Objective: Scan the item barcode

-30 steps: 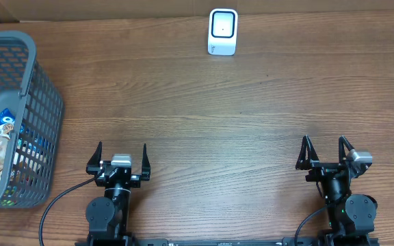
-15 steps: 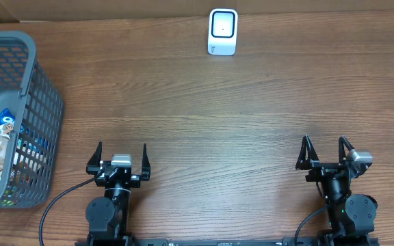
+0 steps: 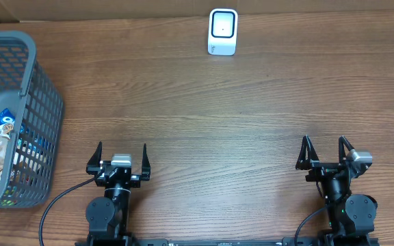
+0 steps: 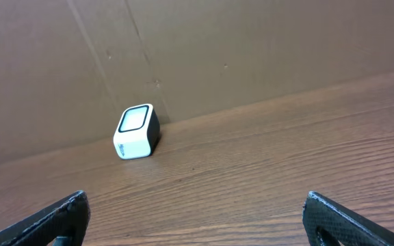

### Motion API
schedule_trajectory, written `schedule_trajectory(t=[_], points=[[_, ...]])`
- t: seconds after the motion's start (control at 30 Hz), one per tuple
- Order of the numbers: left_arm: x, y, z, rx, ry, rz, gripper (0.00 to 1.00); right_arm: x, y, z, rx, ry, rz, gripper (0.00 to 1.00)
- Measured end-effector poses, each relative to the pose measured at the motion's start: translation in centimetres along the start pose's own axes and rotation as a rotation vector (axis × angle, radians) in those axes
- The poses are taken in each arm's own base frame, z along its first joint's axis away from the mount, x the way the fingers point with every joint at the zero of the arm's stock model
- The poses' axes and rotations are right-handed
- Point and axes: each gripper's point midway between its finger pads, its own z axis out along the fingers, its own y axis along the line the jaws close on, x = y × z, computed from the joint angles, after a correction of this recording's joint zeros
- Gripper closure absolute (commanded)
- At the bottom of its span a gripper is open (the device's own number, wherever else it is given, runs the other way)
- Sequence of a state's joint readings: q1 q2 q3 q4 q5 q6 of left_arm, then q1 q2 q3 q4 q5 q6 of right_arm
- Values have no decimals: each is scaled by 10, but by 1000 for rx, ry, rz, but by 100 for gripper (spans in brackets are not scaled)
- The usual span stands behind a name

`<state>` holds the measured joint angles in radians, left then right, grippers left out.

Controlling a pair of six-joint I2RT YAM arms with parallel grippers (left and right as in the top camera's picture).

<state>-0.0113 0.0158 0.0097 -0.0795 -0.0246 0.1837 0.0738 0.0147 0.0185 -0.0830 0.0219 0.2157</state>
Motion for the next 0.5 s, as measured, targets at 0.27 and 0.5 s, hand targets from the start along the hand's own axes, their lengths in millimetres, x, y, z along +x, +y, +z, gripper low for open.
schedule_trajectory(t=[0.27,0.5], points=[[0,0,0,0,0,0,1,0,0,0,1,1,0,0],[0,0,0,0,0,0,0,0,0,0,0,0,0,0]])
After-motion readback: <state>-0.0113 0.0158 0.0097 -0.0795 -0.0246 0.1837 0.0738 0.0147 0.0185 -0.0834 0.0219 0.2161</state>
